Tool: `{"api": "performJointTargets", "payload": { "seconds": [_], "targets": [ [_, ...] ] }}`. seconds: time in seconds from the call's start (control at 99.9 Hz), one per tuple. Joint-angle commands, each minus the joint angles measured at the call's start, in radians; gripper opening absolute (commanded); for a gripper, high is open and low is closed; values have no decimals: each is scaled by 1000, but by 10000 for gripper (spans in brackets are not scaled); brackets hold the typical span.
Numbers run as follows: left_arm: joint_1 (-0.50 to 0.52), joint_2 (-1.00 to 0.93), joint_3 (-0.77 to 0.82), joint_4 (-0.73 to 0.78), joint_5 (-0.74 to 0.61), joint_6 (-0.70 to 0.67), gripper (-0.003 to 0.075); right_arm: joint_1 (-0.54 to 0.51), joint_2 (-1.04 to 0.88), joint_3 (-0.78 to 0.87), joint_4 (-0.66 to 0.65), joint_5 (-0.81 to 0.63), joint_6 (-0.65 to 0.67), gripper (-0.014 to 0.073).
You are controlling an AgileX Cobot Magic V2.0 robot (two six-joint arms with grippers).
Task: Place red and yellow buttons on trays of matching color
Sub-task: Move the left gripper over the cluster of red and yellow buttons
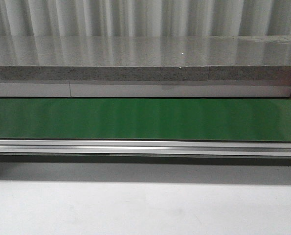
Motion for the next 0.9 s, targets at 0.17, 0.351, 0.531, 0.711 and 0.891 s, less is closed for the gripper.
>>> {"api": "performJointTargets", "payload": {
  "seconds": [0.17, 0.351, 0.531, 0.711, 0.891],
  "targets": [
    [-6, -34, 44, 0, -82, -7, -20, -7, -19, -20, -10, -81, 1, -59],
    [-6, -34, 40, -8, -144, -7, -20, -7, -19, -20, -10, -81, 1, -59],
    [-6, -14, -60, -124, -85, -7, -20, -7, -19, -20, -10, -81, 1, -59],
    [-6, 118, -286, -122, 186, -7, -20, -7, -19, -20, -10, -81, 1, -59],
    [-6, 349, -568, -96, 625, -7, -20, -7, -19, -20, -10, -81, 1, -59]
  ]
}}
